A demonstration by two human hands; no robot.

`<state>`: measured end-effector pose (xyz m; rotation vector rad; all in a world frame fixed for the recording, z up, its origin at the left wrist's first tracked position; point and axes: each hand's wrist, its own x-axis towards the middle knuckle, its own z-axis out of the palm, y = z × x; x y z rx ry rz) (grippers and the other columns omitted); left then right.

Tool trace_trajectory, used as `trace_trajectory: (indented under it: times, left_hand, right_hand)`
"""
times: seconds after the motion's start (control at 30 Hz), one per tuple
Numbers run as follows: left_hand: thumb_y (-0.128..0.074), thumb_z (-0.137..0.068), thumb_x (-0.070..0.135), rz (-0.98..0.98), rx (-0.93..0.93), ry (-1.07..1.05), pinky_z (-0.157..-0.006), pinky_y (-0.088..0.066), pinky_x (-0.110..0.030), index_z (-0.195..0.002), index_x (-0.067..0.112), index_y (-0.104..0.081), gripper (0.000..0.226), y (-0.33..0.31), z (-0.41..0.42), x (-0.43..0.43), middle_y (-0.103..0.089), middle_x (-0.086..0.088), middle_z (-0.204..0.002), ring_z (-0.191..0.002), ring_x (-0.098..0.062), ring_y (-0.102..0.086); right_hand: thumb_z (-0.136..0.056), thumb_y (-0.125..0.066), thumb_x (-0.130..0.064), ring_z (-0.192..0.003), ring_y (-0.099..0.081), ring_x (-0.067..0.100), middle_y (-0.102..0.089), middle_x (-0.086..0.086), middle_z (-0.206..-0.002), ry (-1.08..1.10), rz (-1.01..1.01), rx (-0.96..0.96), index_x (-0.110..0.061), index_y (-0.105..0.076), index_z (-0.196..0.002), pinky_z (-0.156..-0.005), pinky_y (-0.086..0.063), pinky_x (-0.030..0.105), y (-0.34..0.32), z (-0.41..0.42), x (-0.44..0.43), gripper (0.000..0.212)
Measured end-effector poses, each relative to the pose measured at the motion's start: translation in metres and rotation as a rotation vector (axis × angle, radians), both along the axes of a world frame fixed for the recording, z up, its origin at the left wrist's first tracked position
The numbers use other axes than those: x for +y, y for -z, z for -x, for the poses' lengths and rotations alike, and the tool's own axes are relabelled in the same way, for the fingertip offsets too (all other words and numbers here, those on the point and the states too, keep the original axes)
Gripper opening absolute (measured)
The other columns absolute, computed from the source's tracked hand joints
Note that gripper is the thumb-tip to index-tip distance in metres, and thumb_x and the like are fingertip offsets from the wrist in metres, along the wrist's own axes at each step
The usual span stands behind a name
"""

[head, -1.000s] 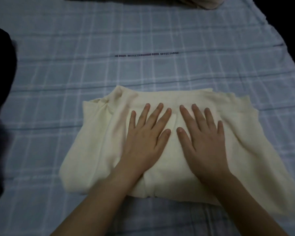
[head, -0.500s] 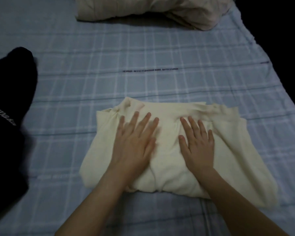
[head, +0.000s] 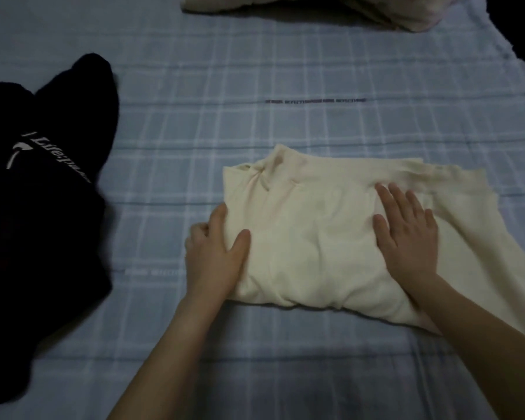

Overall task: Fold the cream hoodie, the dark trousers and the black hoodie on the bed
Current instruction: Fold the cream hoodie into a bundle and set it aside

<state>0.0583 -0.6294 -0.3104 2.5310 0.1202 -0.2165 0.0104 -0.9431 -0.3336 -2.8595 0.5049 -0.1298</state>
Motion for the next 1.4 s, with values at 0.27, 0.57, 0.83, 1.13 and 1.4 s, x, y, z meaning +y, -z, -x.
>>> trace_trajectory:
  times: [0.27, 0.57, 0.83, 1.13, 1.4]
  left_hand:
    - [-0.08, -0.061, 0.038, 0.631, 0.356, 0.045, -0.098, -0.05, -0.031, -0.141, 0.046, -0.039, 0.09, -0.009, -0.016, 0.027, -0.06, 0.005, -0.132, -0.114, -0.012, -0.062]
    - [-0.082, -0.061, 0.038, 0.784, 0.148, 0.392, -0.094, -0.05, -0.027, -0.135, 0.067, -0.035, 0.092, -0.094, -0.002, -0.048, -0.041, 0.039, -0.139, -0.125, 0.007, -0.048]
    - [-0.081, -0.07, 0.025, 0.687, 0.053, 0.593, -0.092, -0.035, 0.002, -0.142, 0.06, -0.031, 0.095, -0.125, 0.032, -0.165, -0.035, 0.047, -0.139, -0.128, 0.021, -0.035]
    - [-0.081, -0.075, 0.01, 0.345, 0.158, 0.88, -0.109, -0.022, -0.006, -0.155, 0.023, -0.025, 0.098, -0.08, 0.067, -0.333, -0.029, 0.011, -0.157, -0.143, -0.001, -0.029]
    - [-0.058, -0.063, 0.055, 0.148, 0.257, 0.799, -0.111, -0.036, -0.031, -0.152, 0.047, -0.021, 0.097, -0.05, 0.081, -0.361, -0.042, -0.001, -0.15, -0.136, -0.013, -0.042]
  right_hand:
    - [-0.097, -0.022, -0.046, -0.147, -0.03, 0.029, -0.035, 0.003, -0.16, -0.004, 0.002, -0.035, -0.029, -0.029, -0.155, -0.115, -0.023, 0.055, 0.002, -0.002, 0.001, 0.061]
    - [-0.094, -0.021, -0.047, -0.144, -0.035, 0.031, -0.039, 0.004, -0.157, -0.017, -0.005, -0.037, -0.027, -0.036, -0.153, -0.113, -0.027, 0.055, -0.003, -0.001, -0.001, 0.064]
    - [-0.098, -0.045, -0.022, -0.143, -0.032, 0.006, -0.04, -0.004, -0.152, -0.164, -0.533, -0.294, -0.021, -0.049, -0.144, -0.118, -0.019, 0.018, -0.05, 0.05, -0.055, 0.047]
    - [-0.107, -0.04, -0.017, -0.138, -0.039, 0.001, -0.042, -0.018, -0.149, 0.186, -0.881, -0.344, -0.034, -0.043, -0.143, -0.116, -0.028, 0.019, -0.031, 0.145, -0.159, 0.04]
    - [-0.106, -0.041, -0.029, -0.134, -0.038, -0.014, -0.045, -0.038, -0.14, 0.152, -1.221, -0.321, -0.044, -0.043, -0.141, -0.102, -0.032, 0.003, -0.034, 0.139, -0.16, 0.039]
